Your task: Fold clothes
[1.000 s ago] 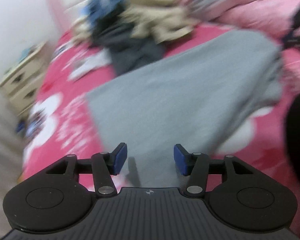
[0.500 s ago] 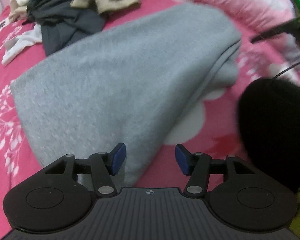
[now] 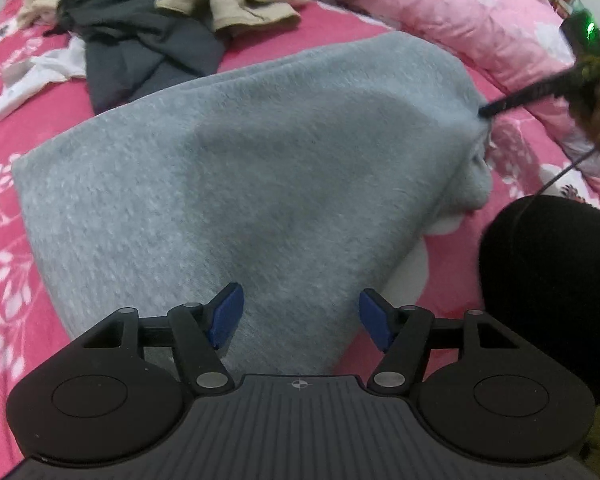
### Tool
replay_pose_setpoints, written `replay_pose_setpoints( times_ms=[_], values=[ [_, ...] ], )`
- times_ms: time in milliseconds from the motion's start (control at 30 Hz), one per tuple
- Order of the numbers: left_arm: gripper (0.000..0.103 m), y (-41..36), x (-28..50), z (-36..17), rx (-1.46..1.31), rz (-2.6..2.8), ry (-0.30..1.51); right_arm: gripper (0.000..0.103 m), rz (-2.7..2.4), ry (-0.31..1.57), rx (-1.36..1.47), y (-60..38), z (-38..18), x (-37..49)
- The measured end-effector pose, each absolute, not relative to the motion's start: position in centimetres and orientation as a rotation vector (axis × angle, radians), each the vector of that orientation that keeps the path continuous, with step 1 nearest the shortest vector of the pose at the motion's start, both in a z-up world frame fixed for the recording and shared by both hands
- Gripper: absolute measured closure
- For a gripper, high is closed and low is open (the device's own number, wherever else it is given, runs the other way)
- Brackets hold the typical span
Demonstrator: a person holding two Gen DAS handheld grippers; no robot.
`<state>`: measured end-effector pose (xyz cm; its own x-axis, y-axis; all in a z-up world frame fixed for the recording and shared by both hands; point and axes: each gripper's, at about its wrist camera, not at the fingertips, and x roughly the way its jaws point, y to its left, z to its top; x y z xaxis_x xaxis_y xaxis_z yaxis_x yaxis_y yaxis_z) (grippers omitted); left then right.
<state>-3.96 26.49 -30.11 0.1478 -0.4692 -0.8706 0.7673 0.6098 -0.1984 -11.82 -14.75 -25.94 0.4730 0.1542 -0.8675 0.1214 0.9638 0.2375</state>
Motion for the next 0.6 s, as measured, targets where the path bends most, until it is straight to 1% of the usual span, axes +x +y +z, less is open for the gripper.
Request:
replay_pose_setpoints(
  times_ms=[67, 133, 167, 200, 233, 333, 400, 467, 500, 533, 567, 600],
  values=[
    [0.038, 26.1, -2.7, -29.4, 0.301, -0.912, 1.149, 0.076, -0.004, 1.032, 0.317, -15.3, -23.8, -11.4],
    [0.038, 25.8, -2.0, -28.5, 0.293, -0.912, 1.157, 0.076, -0.017, 1.009, 0.352, -16.0, -23.2, -9.9],
    [0.038, 25.2, -1.4, -27.8, 0.29, -0.921, 1.156, 0.073, -0.03, 1.01, 0.367, -16.5, -23.3, -9.3],
    [0.038, 24.4, -0.8, -27.3, 0.281, -0.931, 1.154, 0.066, -0.045, 1.014, 0.384, -16.8, -23.5, -9.0],
    [0.038, 23.3, 0.3, -26.5, 0.26, -0.946, 1.145, 0.062, -0.061, 1.019, 0.405, -17.3, -23.8, -9.0],
    [0.038, 18.6, 4.2, -25.2, 0.175, -0.97, 1.143, 0.058, -0.08, 1.039, 0.525, -19.6, -25.5, -8.2],
    [0.037, 14.7, 6.7, -24.8, 0.128, -1.015, 1.166, 0.041, -0.063, 1.034, 0.66, -21.7, -26.9, -6.9],
    [0.037, 10.3, 9.3, -24.7, 0.105, -1.043, 1.219, 0.036, -0.036, 1.018, 0.829, -24.2, -28.6, -4.6],
    [0.037, 8.8, 10.3, -24.8, 0.076, -1.05, 1.25, 0.029, -0.025, 1.026, 0.902, -25.0, -29.6, -3.5],
    [0.037, 7.3, 11.3, -25.0, 0.048, -1.056, 1.282, 0.025, -0.012, 1.055, 0.955, -25.4, -30.9, -2.6],
    [0.037, 6.1, 12.1, -25.4, 0.019, -1.057, 1.316, 0.025, 0.002, 1.084, 1.007, -25.8, -32.2, -1.7],
    [0.037, 4.8, 12.8, -25.8, -0.006, -1.056, 1.351, 0.029, 0.016, 1.113, 1.06, -26.1, -33.5, -0.8]
  ],
)
